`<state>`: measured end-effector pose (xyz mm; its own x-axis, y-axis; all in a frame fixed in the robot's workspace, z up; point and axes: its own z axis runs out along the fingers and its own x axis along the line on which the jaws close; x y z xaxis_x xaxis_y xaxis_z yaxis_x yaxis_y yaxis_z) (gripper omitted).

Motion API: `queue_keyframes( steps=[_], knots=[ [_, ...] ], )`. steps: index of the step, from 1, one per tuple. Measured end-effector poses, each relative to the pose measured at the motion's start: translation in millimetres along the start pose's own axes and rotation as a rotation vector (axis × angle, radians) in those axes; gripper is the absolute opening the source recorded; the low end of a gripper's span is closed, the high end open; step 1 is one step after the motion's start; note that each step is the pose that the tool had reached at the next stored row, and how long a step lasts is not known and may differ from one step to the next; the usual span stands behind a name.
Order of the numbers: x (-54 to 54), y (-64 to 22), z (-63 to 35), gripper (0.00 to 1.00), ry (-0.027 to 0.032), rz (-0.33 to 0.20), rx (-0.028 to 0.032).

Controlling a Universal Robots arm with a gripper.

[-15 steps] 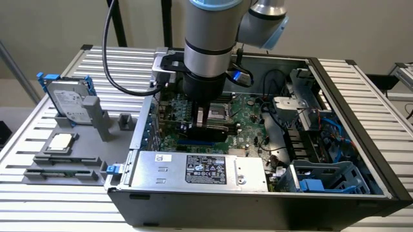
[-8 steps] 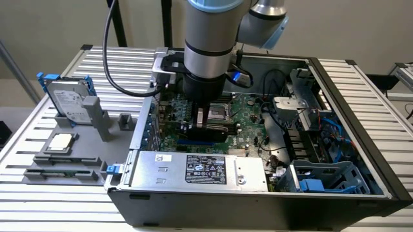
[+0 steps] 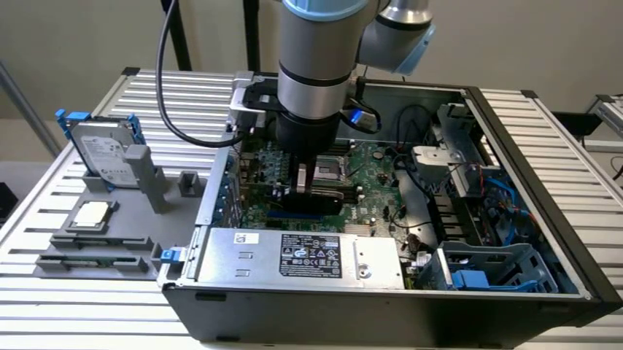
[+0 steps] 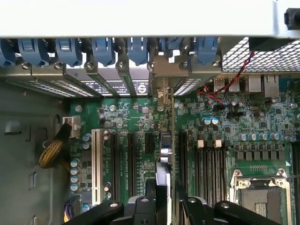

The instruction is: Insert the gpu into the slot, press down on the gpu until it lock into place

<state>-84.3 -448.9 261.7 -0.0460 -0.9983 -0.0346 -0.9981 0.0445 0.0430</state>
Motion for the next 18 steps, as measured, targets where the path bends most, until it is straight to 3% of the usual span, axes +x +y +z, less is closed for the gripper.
queue_keyframes(
  steps=[18],
  knots=[
    [-0.3, -0.1, 2.5, 0.26, 0.0014, -0.01, -0.011]
  ],
)
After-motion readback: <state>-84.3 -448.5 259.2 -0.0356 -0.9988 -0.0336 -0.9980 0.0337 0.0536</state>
